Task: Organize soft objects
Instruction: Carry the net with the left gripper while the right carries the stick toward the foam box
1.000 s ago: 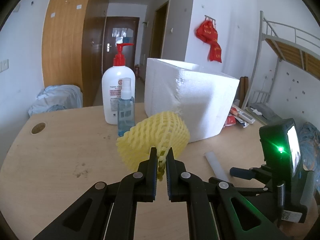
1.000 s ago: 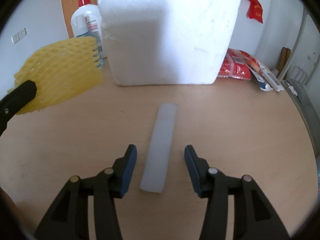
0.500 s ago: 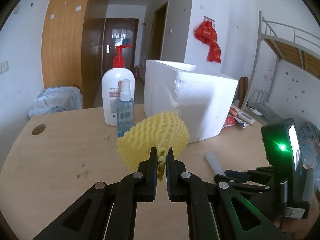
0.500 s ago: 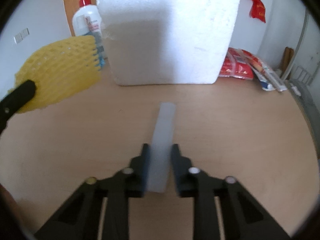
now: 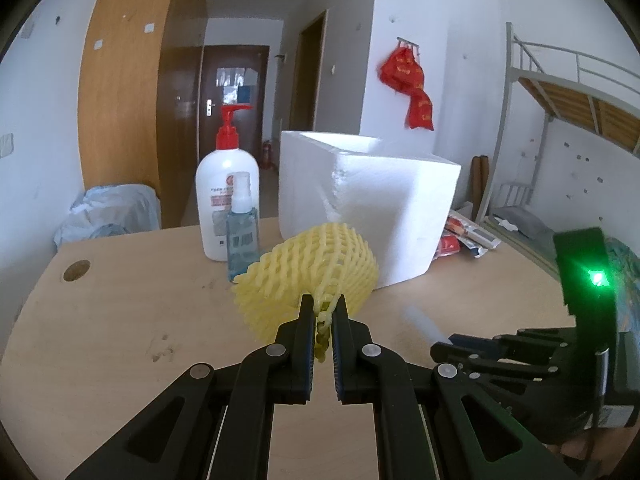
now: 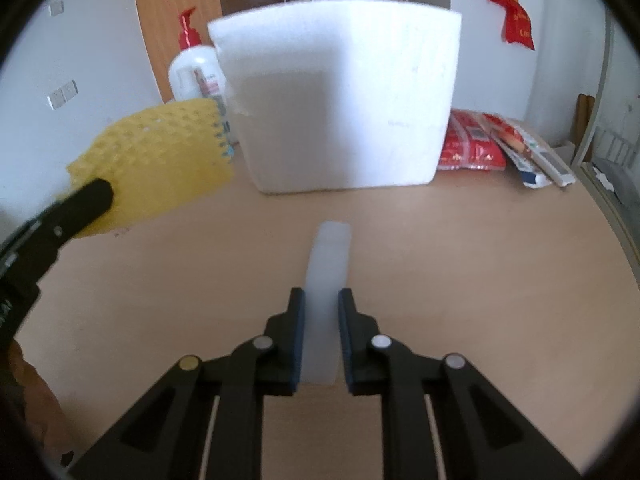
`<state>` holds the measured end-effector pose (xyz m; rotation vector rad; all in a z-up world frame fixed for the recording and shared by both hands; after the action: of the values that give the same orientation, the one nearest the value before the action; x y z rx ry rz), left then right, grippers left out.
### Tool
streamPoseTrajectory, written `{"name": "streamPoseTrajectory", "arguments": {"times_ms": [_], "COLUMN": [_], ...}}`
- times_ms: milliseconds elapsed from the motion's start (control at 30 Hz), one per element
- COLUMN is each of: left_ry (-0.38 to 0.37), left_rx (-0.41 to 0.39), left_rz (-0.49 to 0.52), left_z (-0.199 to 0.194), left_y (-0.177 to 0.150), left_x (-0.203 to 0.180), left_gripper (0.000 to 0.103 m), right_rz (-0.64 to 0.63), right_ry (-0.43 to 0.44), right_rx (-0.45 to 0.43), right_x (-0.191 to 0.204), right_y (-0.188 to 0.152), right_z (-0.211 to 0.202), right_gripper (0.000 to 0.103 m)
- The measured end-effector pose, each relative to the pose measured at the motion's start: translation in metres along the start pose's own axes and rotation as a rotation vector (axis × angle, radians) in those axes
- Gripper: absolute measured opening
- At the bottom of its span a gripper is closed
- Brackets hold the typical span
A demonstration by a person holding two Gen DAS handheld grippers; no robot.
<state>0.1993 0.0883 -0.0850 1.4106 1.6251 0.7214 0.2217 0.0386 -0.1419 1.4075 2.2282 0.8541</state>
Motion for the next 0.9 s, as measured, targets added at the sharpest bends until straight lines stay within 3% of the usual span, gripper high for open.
{"name": "streamPoseTrajectory", "arguments": {"times_ms": [333,733,900], "left_ry": [0.003,0.019,0.019], "left_rx": [-0.018,0.000,0.044], "left_rz": [0.010,0.022,-0.001], "left_z": [-0.004,-0.014,-0.019], "left_y": [0.000,-0.007,-0.014], "left_x": [-0.002,-0.023,-0.035], "left_gripper": [0.008,0.008,0.008], "right_rz": [0.032,0.068,0.082], "right_ry": [0.012,0.052,0.067], "right_rx": [-0.080,-0.104,-0.127], "right_x": [-0.015,-0.028,-0.035], "right_y": [0.004,-0.013,-0.019], "right_z": [-0.028,-0.042,-0.056], "right_gripper": [0.020,0.020,0.020]}}
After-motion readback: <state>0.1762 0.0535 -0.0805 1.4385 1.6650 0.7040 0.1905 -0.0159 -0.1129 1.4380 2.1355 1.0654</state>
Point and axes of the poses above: each gripper's, at about its wrist camera, not at the fingertips, and z roughly the way its jaws point, x to its left, y to its top, the point moved 5 cm from there along z, roughly the way its jaws point, and after that the axes turned 8 degrees about -z, right-handed, at the moved point
